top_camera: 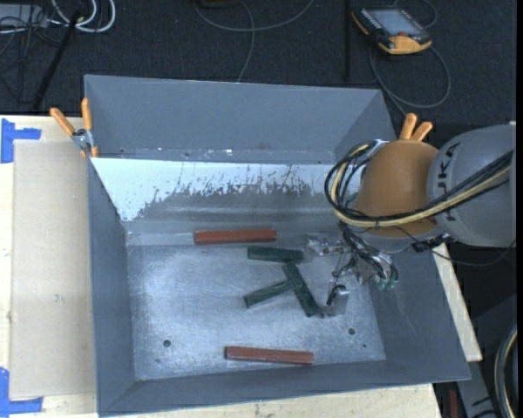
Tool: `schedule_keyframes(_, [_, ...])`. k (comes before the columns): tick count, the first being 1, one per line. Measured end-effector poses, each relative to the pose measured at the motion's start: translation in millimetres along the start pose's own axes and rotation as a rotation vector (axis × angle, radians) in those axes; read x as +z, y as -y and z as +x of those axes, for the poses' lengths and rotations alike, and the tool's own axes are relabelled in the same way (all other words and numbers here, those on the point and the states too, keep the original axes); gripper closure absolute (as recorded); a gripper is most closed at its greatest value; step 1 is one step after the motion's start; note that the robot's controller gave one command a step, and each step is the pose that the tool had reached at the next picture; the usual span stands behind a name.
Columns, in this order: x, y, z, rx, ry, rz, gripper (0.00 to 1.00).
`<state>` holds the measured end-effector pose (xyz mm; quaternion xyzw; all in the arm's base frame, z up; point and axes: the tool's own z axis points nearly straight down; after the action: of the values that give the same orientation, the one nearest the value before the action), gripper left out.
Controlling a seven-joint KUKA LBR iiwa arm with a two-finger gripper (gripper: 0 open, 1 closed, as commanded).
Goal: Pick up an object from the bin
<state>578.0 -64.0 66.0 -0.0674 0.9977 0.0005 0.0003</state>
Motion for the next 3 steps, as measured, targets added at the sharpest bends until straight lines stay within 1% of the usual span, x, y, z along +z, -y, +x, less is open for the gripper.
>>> schedule_keyframes(1, [-3, -65, -10.8, -0.06, 0.0, -0.003, 0.0])
schedule_keyframes(2, [-4, -61, -10.4, -0.058, 0.0, 0.0, 1.0])
schedule_keyframes(3, [-141, -64, -42.2, -0.097, 0.01, 0.002, 1.0])
